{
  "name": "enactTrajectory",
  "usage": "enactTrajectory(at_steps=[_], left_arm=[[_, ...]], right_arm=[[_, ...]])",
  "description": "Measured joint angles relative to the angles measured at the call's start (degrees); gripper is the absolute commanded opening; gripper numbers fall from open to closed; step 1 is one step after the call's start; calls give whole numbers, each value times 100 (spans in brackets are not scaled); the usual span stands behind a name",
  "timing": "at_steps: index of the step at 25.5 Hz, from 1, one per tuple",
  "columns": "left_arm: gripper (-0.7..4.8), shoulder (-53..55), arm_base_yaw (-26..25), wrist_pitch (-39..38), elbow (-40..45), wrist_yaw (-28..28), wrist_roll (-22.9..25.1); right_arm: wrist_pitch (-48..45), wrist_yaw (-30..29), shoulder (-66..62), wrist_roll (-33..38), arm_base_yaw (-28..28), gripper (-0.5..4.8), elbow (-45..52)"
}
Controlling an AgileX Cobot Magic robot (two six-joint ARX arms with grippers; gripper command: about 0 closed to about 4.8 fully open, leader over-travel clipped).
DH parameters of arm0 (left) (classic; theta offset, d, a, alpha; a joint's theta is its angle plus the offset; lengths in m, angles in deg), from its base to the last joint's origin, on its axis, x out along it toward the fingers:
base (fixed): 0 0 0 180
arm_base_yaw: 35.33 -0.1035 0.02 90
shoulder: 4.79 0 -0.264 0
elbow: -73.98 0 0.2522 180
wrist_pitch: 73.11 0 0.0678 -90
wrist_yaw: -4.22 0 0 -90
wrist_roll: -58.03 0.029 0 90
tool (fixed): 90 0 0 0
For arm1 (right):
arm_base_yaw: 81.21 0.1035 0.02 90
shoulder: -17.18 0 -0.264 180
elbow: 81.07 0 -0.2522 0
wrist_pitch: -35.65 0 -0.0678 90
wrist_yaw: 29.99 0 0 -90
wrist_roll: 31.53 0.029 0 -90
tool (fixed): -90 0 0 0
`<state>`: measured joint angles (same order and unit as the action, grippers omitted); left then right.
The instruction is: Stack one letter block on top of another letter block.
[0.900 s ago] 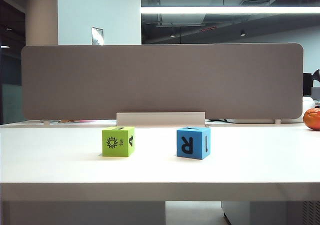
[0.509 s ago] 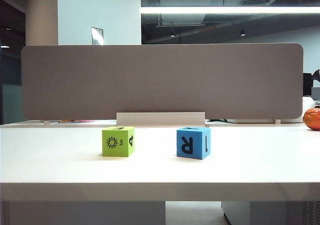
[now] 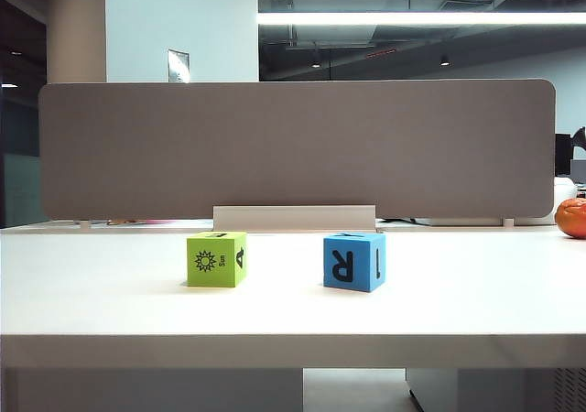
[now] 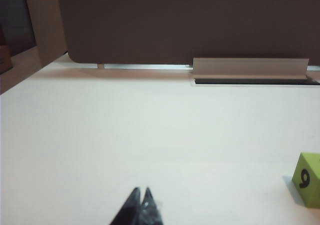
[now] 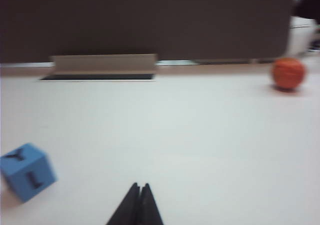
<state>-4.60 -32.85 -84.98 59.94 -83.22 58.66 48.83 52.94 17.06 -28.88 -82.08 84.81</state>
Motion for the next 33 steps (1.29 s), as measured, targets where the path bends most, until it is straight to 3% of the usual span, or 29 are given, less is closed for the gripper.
enactTrajectory(at_steps=[6, 8, 11, 16, 33], left_arm=[[-6, 0, 0, -153, 0, 0, 0], [-6, 0, 0, -170, 0, -2, 0], [-6, -2, 0, -170, 0, -278, -76], [-6, 0, 0, -168, -4, -1117, -286], [-6, 302, 0, 612, -459, -1250, -1016]], right_arm=[[0, -1252, 0, 26, 0, -1, 0], [0, -2122, 0, 173, 0, 0, 0], [197, -2586, 0, 332, 0, 0, 0], [566, -2610, 0, 343, 0, -1, 0], [564, -2612, 0, 343, 2, -1, 0]])
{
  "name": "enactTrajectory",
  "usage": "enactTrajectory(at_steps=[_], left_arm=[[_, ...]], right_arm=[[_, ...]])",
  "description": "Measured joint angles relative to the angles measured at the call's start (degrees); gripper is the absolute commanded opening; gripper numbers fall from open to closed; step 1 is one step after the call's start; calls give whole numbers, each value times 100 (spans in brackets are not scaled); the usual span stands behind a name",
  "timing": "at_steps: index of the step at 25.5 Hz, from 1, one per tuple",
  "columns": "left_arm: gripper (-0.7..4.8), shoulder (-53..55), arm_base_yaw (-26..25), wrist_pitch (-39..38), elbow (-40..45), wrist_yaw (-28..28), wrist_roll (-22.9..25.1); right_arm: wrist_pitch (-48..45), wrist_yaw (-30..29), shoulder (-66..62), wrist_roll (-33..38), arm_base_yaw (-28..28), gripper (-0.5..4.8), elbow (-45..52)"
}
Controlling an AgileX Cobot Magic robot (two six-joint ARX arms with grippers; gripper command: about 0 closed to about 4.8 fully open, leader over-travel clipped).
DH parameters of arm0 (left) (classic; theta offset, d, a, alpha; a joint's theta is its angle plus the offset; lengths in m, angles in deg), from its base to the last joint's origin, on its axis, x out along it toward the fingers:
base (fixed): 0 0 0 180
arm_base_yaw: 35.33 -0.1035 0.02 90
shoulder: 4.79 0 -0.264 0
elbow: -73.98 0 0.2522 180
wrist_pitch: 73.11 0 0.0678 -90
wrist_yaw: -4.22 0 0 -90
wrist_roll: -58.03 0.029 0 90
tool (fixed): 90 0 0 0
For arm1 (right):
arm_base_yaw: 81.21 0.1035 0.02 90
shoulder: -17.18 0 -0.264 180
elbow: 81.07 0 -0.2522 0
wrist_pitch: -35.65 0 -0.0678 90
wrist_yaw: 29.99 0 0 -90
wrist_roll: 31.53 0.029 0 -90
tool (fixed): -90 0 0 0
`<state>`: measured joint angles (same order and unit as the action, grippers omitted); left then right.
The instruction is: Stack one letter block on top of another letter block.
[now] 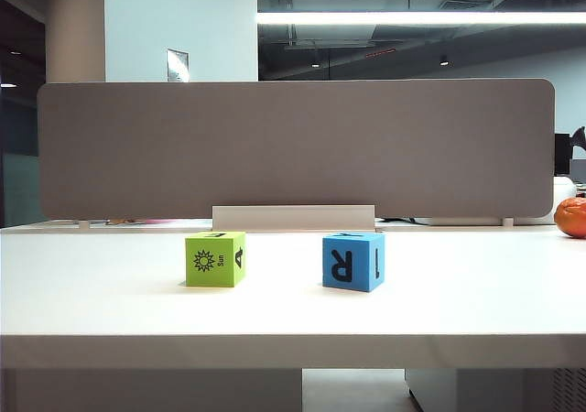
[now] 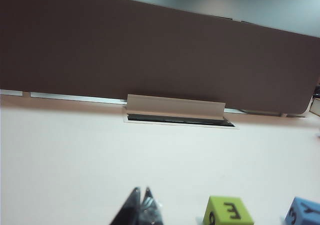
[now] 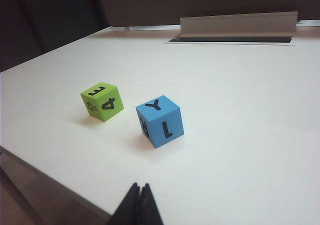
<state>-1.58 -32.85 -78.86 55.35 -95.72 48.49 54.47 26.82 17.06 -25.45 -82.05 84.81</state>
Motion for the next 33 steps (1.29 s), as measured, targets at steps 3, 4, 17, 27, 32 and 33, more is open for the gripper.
enactTrajectory(at_steps=[3, 4, 17, 27, 32, 33], left_arm=[[-6, 385, 0, 140, -308, -2, -24], [-6, 551, 0, 149, -400, -4, -22], [-6, 3067, 2, 807, -1379, -367, -22], [-6, 5097, 811, 883, -2623, -588, -39], [-5, 6461, 1530, 859, -3410, -136, -39], [-5, 6601, 1582, 852, -3497, -133, -39]], right_arm=[[0, 0, 0, 2, -2, -1, 0], [0, 2, 0, 2, -2, -1, 0], [0, 4, 0, 7, 0, -1, 0], [2, 17, 0, 7, 0, -1, 0], [0, 15, 0, 9, 0, -1, 0], [0, 17, 0, 7, 0, -1, 0]])
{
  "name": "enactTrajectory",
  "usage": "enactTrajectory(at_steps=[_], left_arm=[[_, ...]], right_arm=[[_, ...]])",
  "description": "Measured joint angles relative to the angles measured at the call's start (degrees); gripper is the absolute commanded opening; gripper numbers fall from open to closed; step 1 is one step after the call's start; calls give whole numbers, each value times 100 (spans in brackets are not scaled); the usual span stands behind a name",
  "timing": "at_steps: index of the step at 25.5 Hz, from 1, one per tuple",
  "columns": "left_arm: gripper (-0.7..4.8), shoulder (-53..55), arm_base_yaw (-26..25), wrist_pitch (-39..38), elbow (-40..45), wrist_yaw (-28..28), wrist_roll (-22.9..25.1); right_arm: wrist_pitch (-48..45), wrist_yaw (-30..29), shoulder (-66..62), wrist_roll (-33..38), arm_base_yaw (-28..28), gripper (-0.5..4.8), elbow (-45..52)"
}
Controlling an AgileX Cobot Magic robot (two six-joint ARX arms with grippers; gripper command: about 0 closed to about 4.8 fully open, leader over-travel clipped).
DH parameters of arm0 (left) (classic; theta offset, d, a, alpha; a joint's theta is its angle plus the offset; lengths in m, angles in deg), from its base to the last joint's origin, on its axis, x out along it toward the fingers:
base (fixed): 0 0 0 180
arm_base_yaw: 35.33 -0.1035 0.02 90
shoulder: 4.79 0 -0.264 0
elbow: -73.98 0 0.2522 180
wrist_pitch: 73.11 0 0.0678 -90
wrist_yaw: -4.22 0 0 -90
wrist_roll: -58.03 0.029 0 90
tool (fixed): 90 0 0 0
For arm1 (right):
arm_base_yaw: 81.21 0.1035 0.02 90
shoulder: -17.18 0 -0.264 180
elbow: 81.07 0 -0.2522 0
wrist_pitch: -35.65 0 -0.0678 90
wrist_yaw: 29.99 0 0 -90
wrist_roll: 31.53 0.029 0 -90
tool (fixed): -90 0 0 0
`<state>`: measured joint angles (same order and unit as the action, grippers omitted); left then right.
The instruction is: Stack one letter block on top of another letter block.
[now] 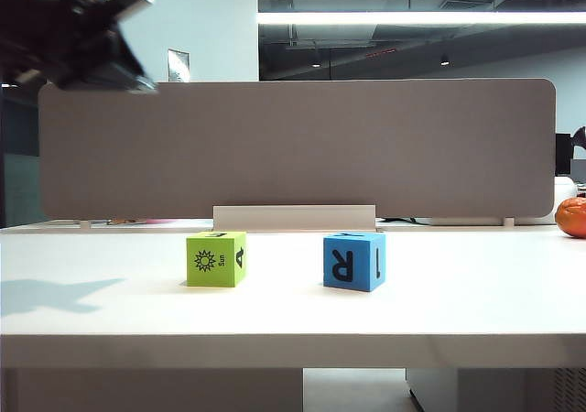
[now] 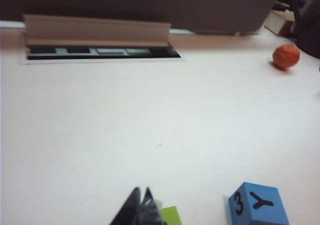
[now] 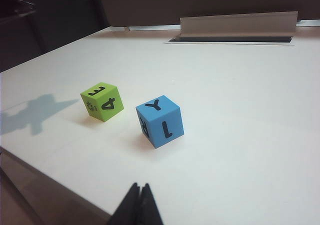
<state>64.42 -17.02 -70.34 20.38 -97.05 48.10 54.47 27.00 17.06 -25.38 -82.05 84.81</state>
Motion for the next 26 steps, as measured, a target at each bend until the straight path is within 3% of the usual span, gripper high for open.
enactTrajectory(at_steps=[7, 16, 18, 19, 22, 26], left_arm=[[-5, 970, 289, -166, -588, 22, 7], [1, 1971, 636, -1423, -1687, 302, 304], [98, 2345, 691, -2028, -2212, 387, 328], [187, 2426, 691, -2229, -2347, 400, 326], [268, 2608, 715, -2881, -2656, 402, 350], [479, 2758, 789, -3093, -2717, 479, 348]], right_arm=[[0, 105, 0, 0, 0, -1, 0], [0, 109, 0, 2, 0, -1, 0], [0, 125, 0, 0, 0, -1, 0], [0, 131, 0, 2, 0, 0, 0], [0, 133, 0, 2, 0, 0, 0], [0, 133, 0, 2, 0, 0, 0]])
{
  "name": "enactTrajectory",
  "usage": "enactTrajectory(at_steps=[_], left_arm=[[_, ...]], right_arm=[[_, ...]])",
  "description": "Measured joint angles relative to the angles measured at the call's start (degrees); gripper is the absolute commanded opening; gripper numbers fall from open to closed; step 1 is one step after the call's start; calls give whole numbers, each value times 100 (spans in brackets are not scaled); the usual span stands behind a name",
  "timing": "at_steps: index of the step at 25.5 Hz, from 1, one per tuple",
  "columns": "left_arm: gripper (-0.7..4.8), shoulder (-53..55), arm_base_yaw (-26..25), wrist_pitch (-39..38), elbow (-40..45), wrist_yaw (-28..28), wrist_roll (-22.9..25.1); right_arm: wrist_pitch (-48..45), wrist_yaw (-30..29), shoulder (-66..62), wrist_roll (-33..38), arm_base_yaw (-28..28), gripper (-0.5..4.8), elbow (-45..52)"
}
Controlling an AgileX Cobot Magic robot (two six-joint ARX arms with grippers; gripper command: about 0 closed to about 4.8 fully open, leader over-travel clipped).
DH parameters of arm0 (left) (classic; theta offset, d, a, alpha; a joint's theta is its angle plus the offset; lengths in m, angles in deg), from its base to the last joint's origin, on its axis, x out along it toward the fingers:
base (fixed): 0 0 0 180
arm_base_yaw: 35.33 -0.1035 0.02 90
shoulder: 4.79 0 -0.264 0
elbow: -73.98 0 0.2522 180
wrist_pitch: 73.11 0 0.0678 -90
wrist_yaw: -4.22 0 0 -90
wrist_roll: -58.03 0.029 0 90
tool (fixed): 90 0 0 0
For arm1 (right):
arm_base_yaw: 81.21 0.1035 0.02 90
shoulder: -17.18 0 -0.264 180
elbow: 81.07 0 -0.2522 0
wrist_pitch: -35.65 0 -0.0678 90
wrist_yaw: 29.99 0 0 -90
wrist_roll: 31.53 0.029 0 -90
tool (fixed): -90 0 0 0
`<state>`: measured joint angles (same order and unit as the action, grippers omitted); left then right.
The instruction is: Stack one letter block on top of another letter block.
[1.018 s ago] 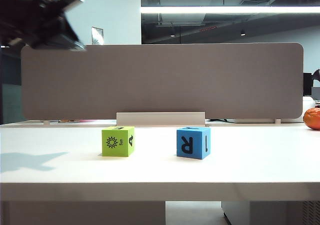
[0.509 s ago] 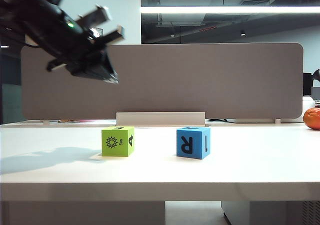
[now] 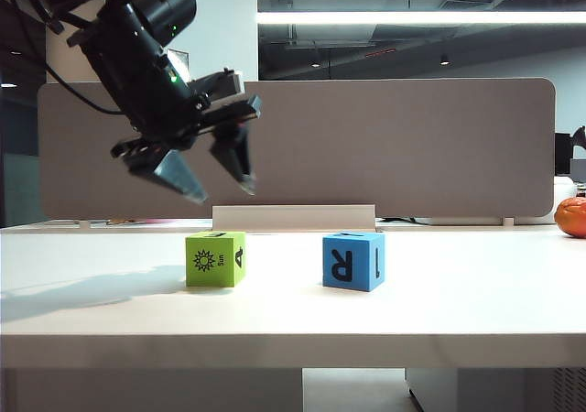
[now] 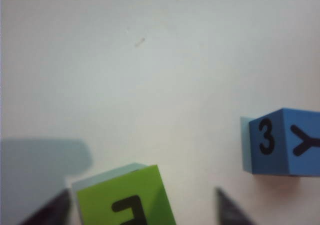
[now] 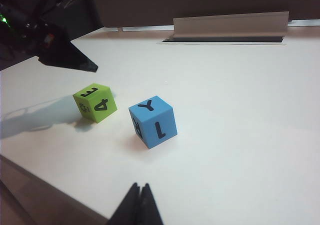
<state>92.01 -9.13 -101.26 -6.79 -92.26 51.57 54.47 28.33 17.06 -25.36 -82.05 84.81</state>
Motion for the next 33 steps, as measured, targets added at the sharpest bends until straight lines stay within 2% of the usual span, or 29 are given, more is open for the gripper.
enactTrajectory(at_steps=[12, 18, 19, 20, 23, 25, 29, 33], left_arm=[[479, 420, 181, -254, -13, 219, -334], [479, 684, 267, -238, -13, 627, -354], [419, 719, 271, -234, -13, 643, -354], [334, 758, 275, -208, -13, 662, -354], [198, 776, 278, -140, -13, 673, -358], [178, 776, 278, -50, -13, 669, -363], [178, 776, 280, -39, -46, 649, -365], [178, 717, 280, -114, -199, 315, -365]], right_arm=[[2, 0, 0, 0, 0, -1, 0], [0, 0, 0, 0, 0, -1, 0], [2, 0, 0, -2, 0, 0, 0], [-2, 0, 0, 0, 0, -1, 0], [0, 0, 0, 0, 0, -1, 0], [0, 0, 0, 0, 0, -1, 0], [0, 0, 0, 0, 0, -1, 0], [2, 0, 0, 0, 0, -1, 0]])
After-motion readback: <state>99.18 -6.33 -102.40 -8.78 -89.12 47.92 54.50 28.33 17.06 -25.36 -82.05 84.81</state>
